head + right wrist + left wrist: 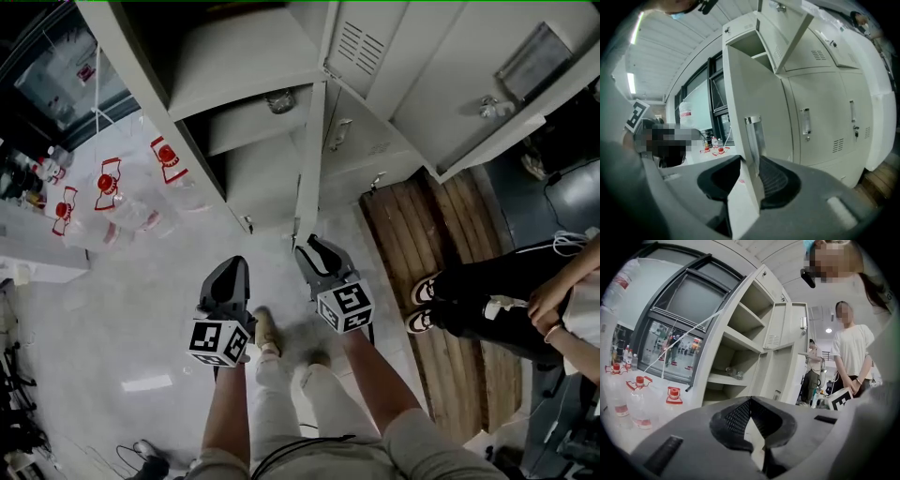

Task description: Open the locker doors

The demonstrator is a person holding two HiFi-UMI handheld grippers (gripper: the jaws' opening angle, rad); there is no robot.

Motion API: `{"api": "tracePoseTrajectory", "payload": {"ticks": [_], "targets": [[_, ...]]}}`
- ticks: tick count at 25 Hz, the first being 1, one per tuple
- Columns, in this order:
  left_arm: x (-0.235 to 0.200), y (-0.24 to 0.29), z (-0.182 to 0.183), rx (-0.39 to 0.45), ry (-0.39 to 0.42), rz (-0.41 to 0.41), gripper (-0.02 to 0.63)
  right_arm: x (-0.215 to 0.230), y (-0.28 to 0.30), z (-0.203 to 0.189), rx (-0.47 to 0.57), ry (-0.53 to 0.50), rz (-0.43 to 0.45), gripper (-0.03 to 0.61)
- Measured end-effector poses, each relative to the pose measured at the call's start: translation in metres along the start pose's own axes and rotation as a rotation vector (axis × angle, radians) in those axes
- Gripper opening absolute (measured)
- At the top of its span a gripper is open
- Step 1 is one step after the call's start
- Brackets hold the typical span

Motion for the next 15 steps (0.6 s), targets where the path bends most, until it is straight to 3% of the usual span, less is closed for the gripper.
{"api": "tracePoseTrajectory", "payload": {"ticks": [15], "targets": [[0.039, 0.006, -0.003, -0.002, 0.013, -0.017, -0.002, 0.069, -0.06, -0.009, 0.027, 0.115, -0.169, 0.106]]}}
Point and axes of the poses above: the fingertips, and each gripper's own axes: y forward along the fingers, x to its right, z out of its top, the point moved 7 cm from there along -y, backward along the fingers, and after that the axes turned 6 degrees about -x, right-handed, at the moved point
